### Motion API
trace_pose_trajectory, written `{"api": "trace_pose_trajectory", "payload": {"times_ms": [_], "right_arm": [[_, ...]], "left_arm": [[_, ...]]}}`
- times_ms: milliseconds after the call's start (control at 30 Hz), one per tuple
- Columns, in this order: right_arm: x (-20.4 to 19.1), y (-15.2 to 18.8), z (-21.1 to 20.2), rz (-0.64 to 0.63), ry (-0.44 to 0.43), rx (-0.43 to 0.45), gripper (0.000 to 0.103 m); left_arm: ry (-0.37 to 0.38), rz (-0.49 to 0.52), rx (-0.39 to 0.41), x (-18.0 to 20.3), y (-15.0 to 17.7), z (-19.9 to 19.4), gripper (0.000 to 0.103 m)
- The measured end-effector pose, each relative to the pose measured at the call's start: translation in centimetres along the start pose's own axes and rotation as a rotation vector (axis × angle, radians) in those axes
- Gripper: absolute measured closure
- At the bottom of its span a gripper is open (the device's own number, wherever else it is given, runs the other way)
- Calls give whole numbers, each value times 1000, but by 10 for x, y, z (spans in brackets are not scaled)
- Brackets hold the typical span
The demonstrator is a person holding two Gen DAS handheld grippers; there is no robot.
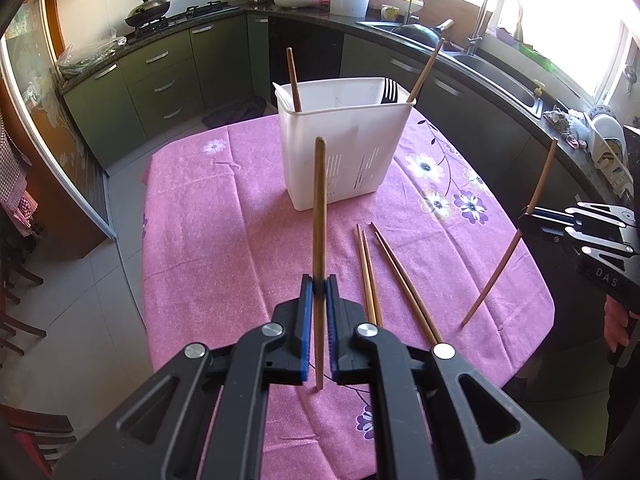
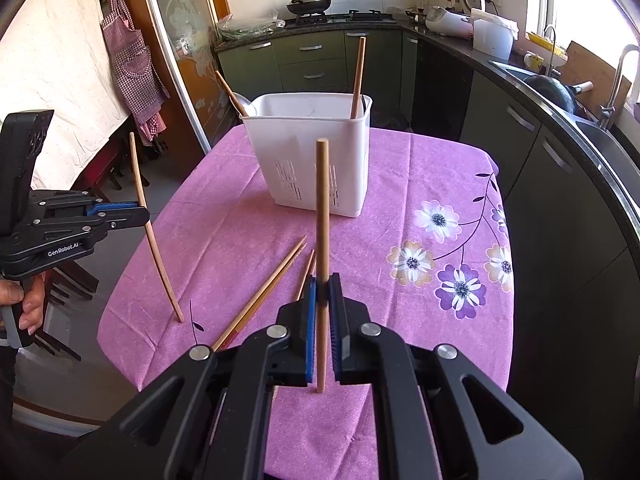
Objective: Organize utensils
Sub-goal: 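Grasp a wooden chopstick with the right tool and lift it upright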
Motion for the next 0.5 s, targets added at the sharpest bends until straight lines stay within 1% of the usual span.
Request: {"api": "trace_pose_trajectory", "payload": {"times_ms": [233, 500], "right_arm": [[0, -6, -8, 4, -5, 31, 96], [-2, -25, -17, 2, -8, 72, 96]], "left_arm": [[10, 1, 33, 1, -8, -8, 96], [22, 10, 61, 7, -25, -9, 96]]}}
Point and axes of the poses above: each gripper's, at about its wrist camera, not at the fingertips, and z roughly the way its jaws point, x to its right, y to its underside, the point moved 6 cm from there along z, roughly the way its jaws point, and after that the axes turned 11 degrees about x, right-handed, at the moved point
